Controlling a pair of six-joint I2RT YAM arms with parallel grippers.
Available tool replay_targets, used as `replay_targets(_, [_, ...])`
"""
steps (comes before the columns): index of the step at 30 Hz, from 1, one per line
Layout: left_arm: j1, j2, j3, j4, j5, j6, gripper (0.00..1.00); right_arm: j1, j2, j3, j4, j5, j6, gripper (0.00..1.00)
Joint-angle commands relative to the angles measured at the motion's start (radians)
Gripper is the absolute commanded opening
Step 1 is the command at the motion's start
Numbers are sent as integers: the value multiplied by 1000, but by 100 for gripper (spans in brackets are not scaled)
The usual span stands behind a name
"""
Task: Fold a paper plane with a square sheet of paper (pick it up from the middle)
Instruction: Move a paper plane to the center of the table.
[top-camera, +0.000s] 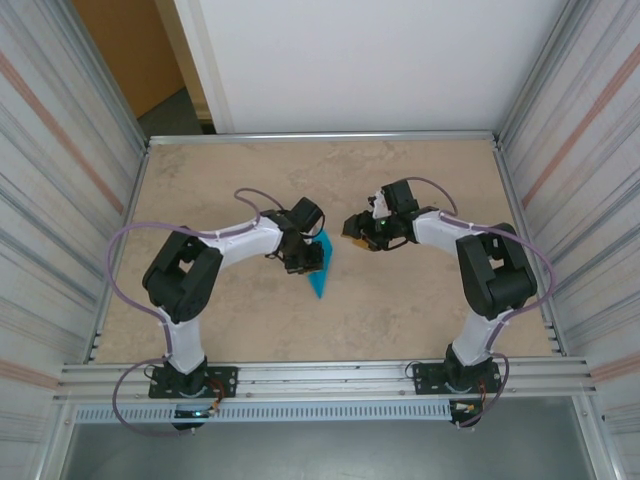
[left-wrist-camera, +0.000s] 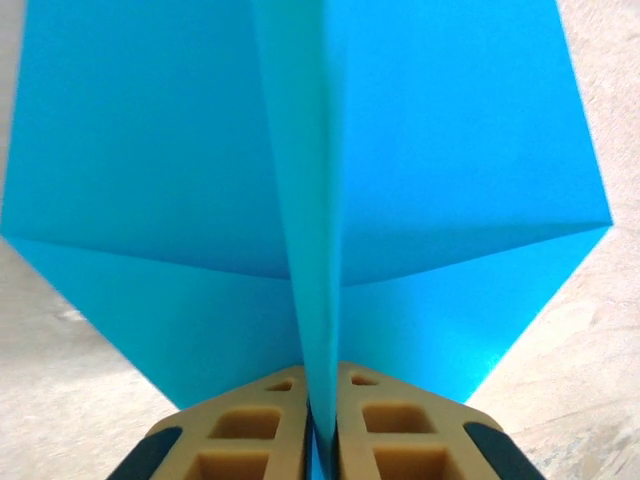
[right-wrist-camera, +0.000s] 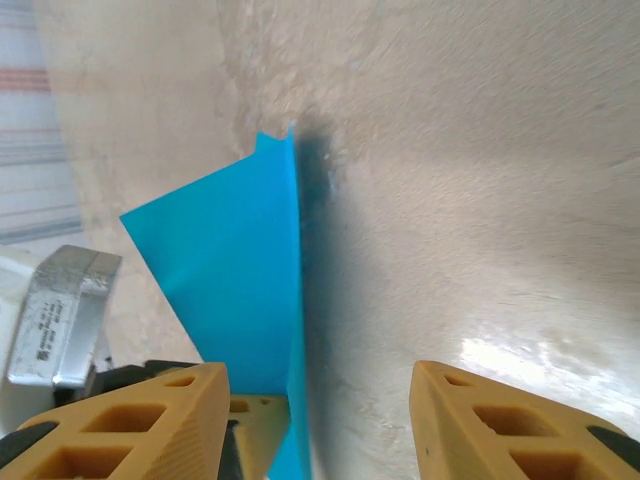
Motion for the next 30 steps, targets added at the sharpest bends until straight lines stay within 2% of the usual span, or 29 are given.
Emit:
replay_targets(1, [37, 2, 56, -108, -47, 108, 11, -9, -45, -18, -43, 70, -34, 50])
replay_targets(8, [115, 70, 192, -270, -135, 283, 9, -13, -65, -26, -51, 114, -48, 51])
replay_targets(14, [157, 184, 365, -329, -219, 372, 9, -18, -68, -38, -47, 144, -48, 57])
replay_targets(22, [186, 320, 520, -333, -260, 380, 11, -38, -68, -45, -47, 140, -48, 58])
replay_targets(30, [186, 362, 535, -330, -282, 347, 18, -48, -67, -47, -45, 134, -44, 58])
